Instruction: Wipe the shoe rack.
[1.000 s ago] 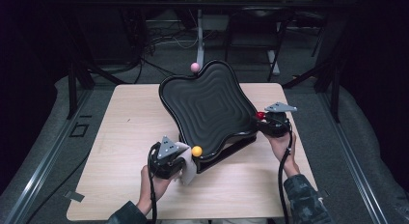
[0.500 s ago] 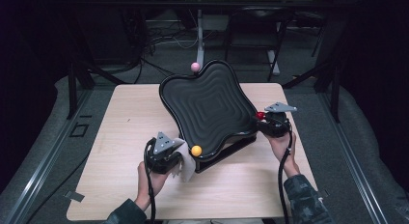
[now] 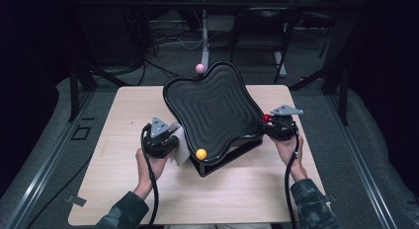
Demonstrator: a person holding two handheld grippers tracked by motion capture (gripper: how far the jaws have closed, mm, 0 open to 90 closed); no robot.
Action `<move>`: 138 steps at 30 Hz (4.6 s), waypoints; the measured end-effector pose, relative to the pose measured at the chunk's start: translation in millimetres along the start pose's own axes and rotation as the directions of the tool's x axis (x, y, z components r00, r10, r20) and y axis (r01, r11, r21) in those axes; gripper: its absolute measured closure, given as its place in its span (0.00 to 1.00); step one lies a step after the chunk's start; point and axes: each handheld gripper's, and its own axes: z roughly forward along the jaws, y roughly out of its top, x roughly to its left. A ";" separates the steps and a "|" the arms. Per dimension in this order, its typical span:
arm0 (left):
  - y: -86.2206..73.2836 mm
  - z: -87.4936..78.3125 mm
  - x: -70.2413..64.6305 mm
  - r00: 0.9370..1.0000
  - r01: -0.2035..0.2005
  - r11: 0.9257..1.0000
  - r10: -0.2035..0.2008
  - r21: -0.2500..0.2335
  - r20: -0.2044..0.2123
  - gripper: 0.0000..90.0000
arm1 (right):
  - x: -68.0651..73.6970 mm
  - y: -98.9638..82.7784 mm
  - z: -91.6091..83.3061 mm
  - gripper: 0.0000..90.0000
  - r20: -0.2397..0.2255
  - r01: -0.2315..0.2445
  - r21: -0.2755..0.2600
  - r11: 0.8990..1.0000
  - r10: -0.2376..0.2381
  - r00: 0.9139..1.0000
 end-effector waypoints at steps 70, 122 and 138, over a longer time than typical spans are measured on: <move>6.6 5.8 50.6 0.999 -0.034 0.999 0.035 0.043 -0.024 0.92 | -3.0 2.5 3.7 0.66 0.007 -0.004 0.015 1.000 0.004 1.000; -80.5 95.8 3.3 0.994 0.050 0.993 -0.061 0.110 0.093 0.95 | -13.6 5.3 9.5 0.65 -0.024 -0.078 0.025 0.997 0.079 0.997; -91.6 79.0 -20.5 0.990 0.010 0.996 -0.023 0.090 0.141 0.95 | -13.4 5.3 9.6 0.64 -0.030 -0.091 0.026 0.995 0.092 0.995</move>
